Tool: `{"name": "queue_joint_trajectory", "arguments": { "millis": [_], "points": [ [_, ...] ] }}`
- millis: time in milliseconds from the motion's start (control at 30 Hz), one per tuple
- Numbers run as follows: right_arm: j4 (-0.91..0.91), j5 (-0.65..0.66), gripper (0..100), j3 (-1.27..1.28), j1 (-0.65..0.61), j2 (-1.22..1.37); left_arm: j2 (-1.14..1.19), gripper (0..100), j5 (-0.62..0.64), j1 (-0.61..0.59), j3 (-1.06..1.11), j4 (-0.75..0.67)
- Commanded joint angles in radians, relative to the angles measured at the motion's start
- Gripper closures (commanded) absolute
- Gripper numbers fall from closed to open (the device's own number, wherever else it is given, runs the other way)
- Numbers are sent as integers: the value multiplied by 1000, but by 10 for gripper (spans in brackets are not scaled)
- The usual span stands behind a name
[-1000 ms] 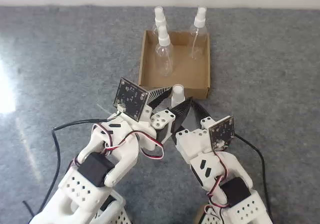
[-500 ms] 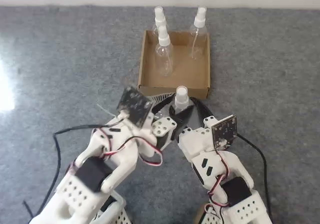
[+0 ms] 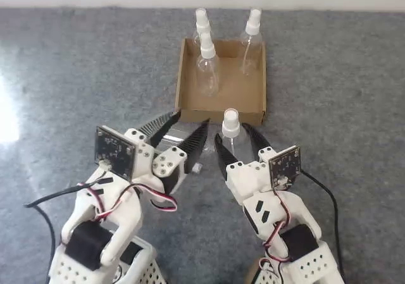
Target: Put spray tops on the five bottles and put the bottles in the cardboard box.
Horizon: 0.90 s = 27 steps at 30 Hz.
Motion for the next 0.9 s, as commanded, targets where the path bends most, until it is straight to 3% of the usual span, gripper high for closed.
{"name": "queue_joint_trajectory", "arguments": {
  "millis": [0, 333, 533, 867],
  "points": [
    [1, -12, 909, 20, 12, -2, -14, 825, -8, -58, -44, -3],
    [1, -11, 909, 18, 13, -2, -15, 829, 196, -365, 24, -226],
    [1, -11, 909, 18, 13, -2, -15, 829, 195, -520, 79, -153],
    [1, -11, 909, 15, 62, -2, -15, 827, 192, -721, 289, -150]
  ]
}}
